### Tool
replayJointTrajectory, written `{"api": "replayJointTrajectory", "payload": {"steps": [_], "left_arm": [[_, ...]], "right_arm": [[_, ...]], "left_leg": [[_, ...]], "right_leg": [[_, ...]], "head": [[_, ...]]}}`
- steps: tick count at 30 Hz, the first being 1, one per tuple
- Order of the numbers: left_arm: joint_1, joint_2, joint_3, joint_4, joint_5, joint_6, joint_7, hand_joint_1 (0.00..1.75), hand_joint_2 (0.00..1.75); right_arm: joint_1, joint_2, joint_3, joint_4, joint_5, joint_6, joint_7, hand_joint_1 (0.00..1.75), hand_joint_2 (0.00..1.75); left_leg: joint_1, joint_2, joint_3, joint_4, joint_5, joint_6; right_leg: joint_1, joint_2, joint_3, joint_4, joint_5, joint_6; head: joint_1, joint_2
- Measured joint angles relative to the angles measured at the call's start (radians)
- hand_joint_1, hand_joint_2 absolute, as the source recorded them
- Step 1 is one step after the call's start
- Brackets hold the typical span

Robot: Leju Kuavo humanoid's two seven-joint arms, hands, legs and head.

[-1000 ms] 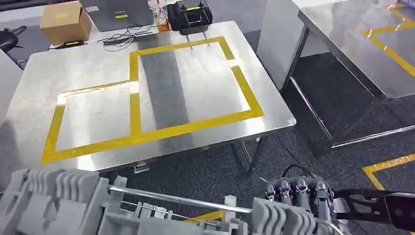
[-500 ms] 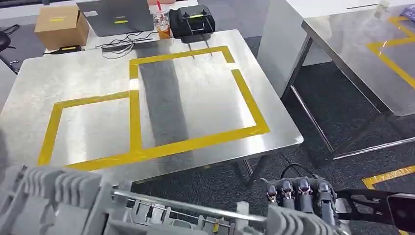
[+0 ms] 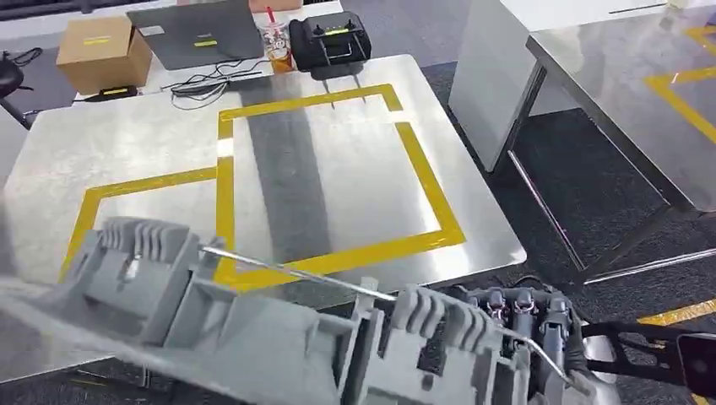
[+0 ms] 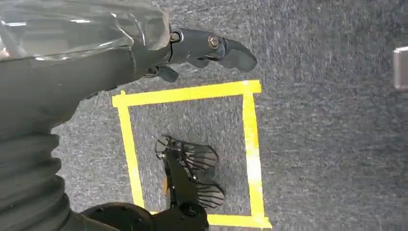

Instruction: Take the parts from the cabinet and place them on the table.

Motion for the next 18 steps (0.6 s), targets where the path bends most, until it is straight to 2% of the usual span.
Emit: {"api": "replayJointTrajectory", "payload": {"steps": [2,3,4,5,7,8,9,10,12,13,14,15,17,18], "left_arm": [[0.0,0.0,0.002,0.0,0.0,-0.003,-0.001,0.0,1.75],[0.0,0.0,0.003,0.0,-0.002,-0.006,-0.001,0.0,1.75],[0.0,0.0,0.004,0.001,-0.002,-0.01,-0.002,0.0,1.75],[0.002,0.0,0.005,0.002,-0.002,-0.011,-0.005,0.0,1.75],[0.001,0.001,0.006,0.003,-0.002,-0.011,-0.012,0.0,1.75],[0.001,0.002,0.008,0.003,-0.002,-0.011,-0.015,0.0,1.75],[-0.001,0.002,0.01,0.003,-0.002,-0.011,-0.016,0.0,1.75],[-0.001,0.003,0.012,0.005,-0.001,-0.012,-0.021,0.0,1.75],[0.002,0.004,0.015,0.008,-0.001,-0.013,-0.026,0.0,1.75],[0.004,0.005,0.018,0.01,-0.001,-0.014,-0.029,0.0,1.75],[0.005,0.005,0.019,0.014,-0.001,-0.018,-0.032,0.0,1.75],[0.004,0.005,0.02,0.018,-0.001,-0.02,-0.035,0.0,1.75],[0.005,0.003,0.028,0.021,-0.001,-0.026,-0.038,0.0,1.75],[0.006,0.002,0.031,0.022,-0.001,-0.033,-0.039,0.0,1.75]], "right_arm": [[-0.011,-0.003,-0.022,-0.005,0.026,-0.001,-0.011,1.73,1.75],[-0.016,-0.005,-0.035,-0.006,0.041,-0.002,-0.018,1.73,1.75],[-0.023,-0.007,-0.045,-0.006,0.054,-0.005,-0.025,1.73,1.75],[-0.033,-0.01,-0.055,-0.006,0.066,-0.009,-0.031,1.73,1.75],[-0.065,-0.021,-0.074,-0.006,0.093,-0.021,-0.039,1.73,1.75],[-0.083,-0.026,-0.082,-0.006,0.108,-0.026,-0.044,1.73,1.75],[-0.099,-0.027,-0.085,-0.006,0.112,-0.028,-0.046,1.73,1.75],[-0.112,-0.035,-0.098,-0.005,0.126,-0.036,-0.048,1.73,1.75],[-0.132,-0.041,-0.109,-0.005,0.131,-0.044,-0.046,1.73,1.75],[-0.147,-0.046,-0.115,-0.005,0.136,-0.051,-0.043,1.73,1.75],[-0.159,-0.057,-0.121,-0.004,0.142,-0.058,-0.038,1.73,1.75],[-0.172,-0.066,-0.127,-0.003,0.151,-0.062,-0.035,1.73,1.75],[-0.187,-0.081,-0.136,0.003,0.173,-0.073,-0.027,1.73,1.75],[-0.189,-0.088,-0.14,0.007,0.183,-0.077,-0.026,1.73,1.75]], "left_leg": [[0.011,0.001,-0.089,0.156,-0.066,-0.012],[0.015,0.002,-0.128,0.216,-0.083,-0.016],[0.017,0.004,-0.145,0.229,-0.076,-0.017],[0.019,0.006,-0.139,0.194,-0.045,-0.015],[0.018,0.006,-0.072,0.029,0.057,-0.006],[0.015,0.007,-0.035,-0.054,0.103,0.004],[0.008,0.009,-0.026,-0.083,0.091,0.009],[0.005,0.01,-0.027,-0.083,0.077,0.011],[0.001,0.008,-0.025,-0.083,0.094,0.025],[0.001,0.008,-0.015,-0.094,0.103,0.031],[0.01,0.011,-0.002,-0.109,0.114,0.034],[0.009,0.01,0.0,-0.112,0.118,0.04],[0.007,0.009,-0.002,-0.111,0.118,0.042],[0.005,0.009,-0.002,-0.111,0.117,0.043]], "right_leg": [[0.001,0.0,0.0,0.0,-0.003,-0.003],[0.001,0.0,0.0,0.0,-0.004,-0.004],[0.001,0.001,0.001,0.001,-0.006,-0.002],[0.001,0.003,0.004,0.001,-0.007,-0.002],[0.002,0.006,0.012,0.0,-0.009,0.002],[0.003,0.006,0.015,-0.001,-0.011,0.005],[0.006,0.006,0.016,0.001,-0.012,0.007],[0.006,0.006,0.014,-0.001,-0.013,0.013],[0.004,0.005,0.017,-0.004,-0.014,0.025],[0.006,0.005,0.02,-0.007,-0.013,0.033],[0.003,0.003,0.01,0.013,-0.021,0.033],[0.005,0.003,-0.011,0.056,-0.048,0.028],[0.004,0.004,-0.086,0.214,-0.114,0.021],[0.004,0.003,-0.124,0.292,-0.139,0.022]], "head": [[0.001,0.0],[0.002,0.0],[0.002,0.0],[0.001,0.0],[0.001,0.0],[0.002,0.0],[0.002,0.0],[0.003,0.0],[0.002,0.0],[0.002,0.0],[0.003,0.0],[0.006,0.0],[0.006,0.0],[0.006,0.0]]}}
